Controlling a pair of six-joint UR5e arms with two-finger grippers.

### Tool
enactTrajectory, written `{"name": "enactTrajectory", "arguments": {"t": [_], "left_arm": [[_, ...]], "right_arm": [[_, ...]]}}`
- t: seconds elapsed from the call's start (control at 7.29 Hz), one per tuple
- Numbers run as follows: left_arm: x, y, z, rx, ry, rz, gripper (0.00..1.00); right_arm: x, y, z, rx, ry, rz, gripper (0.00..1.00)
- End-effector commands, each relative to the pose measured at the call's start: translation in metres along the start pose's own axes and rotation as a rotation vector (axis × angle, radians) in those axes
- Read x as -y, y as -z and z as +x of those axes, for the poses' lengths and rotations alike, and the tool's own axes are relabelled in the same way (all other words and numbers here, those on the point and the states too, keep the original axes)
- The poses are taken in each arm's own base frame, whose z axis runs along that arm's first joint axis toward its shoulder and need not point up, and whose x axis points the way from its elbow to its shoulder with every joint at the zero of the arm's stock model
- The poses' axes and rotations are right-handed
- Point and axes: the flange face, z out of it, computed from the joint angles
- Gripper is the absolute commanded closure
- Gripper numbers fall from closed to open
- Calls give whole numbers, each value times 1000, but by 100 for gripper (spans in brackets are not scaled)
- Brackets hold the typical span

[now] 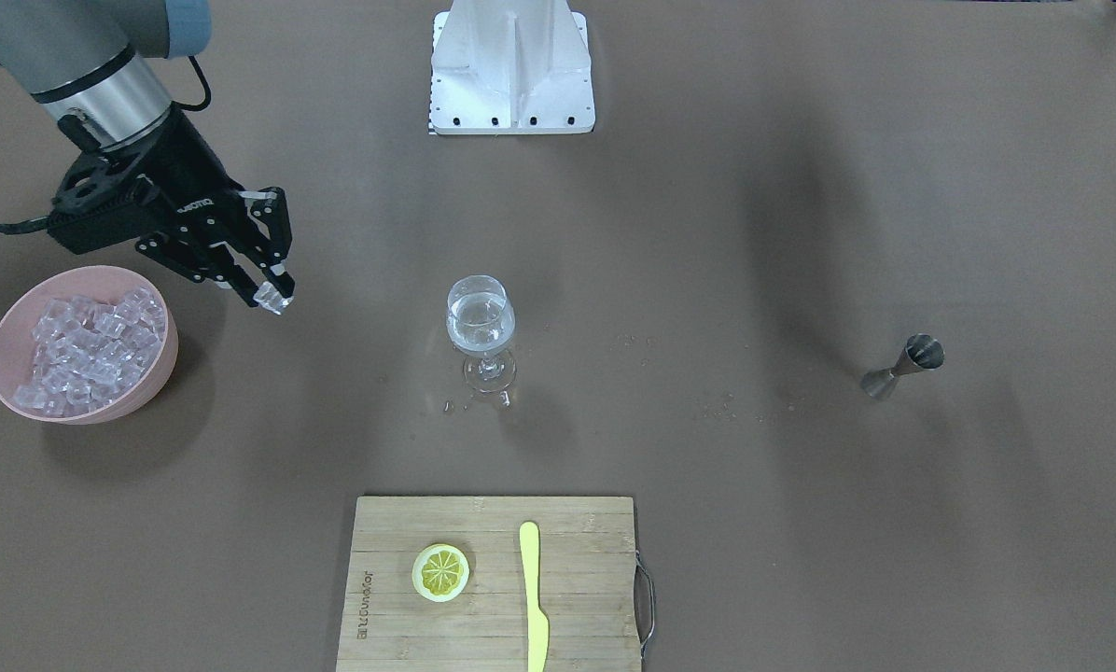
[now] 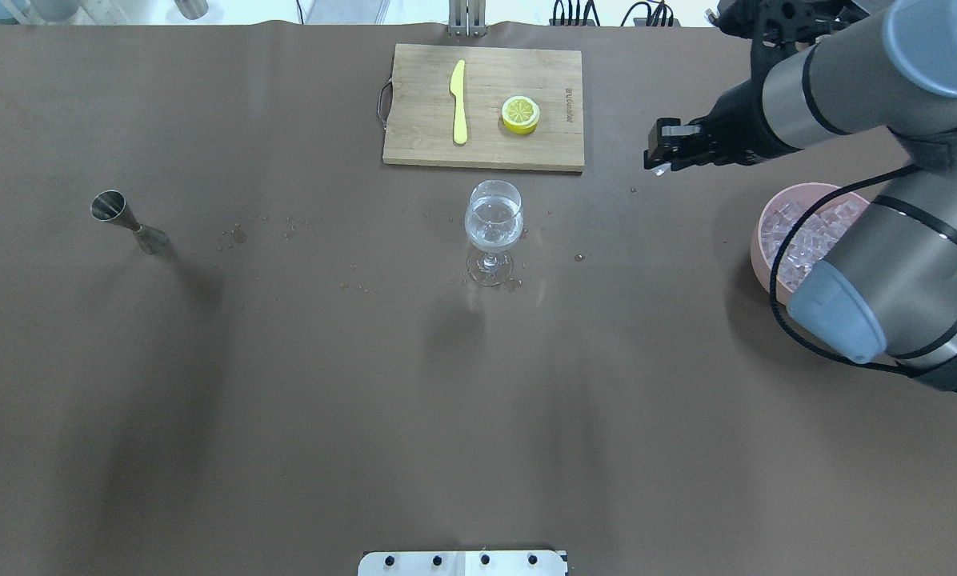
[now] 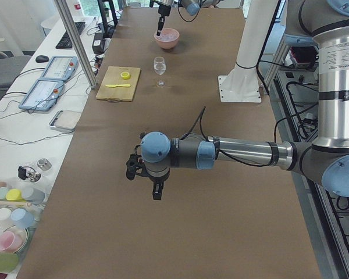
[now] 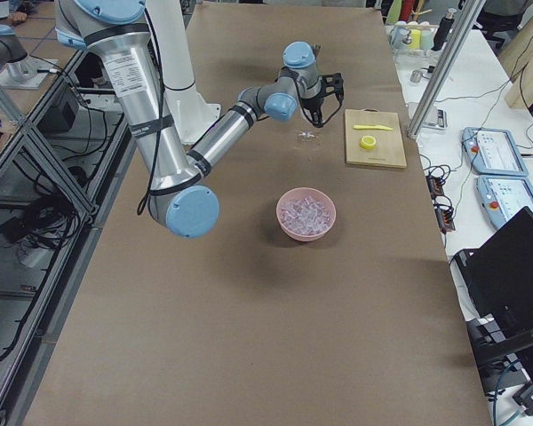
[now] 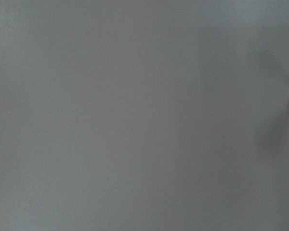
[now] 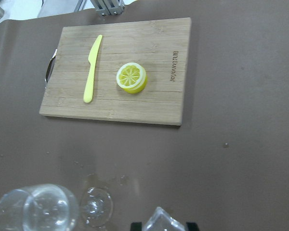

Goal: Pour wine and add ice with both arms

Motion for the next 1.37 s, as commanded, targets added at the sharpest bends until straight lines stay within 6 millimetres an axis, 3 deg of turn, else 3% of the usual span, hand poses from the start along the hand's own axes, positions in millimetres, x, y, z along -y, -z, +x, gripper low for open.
{"name": "enactTrajectory", "arguments": {"t": [0.0, 0.55, 0.69, 1.1, 1.23], "left_arm": [[-1, -1, -2, 0, 3, -2, 2], [-1, -1, -2, 0, 3, -3, 2], [-1, -1, -1, -2, 1, -3, 2], [-1, -1, -1, -2, 1, -3, 2], [-1, -1, -1, -2, 1, -3, 2]], "right_arm": [[3, -16, -71, -3, -80, 18, 100], [-23, -47, -160, -88, -140, 55, 100], [-16, -55, -178, -102, -147, 58, 100], [-18, -81, -184, -187, -162, 60, 100], [-19, -80, -181, -215, -160, 51, 100]]}}
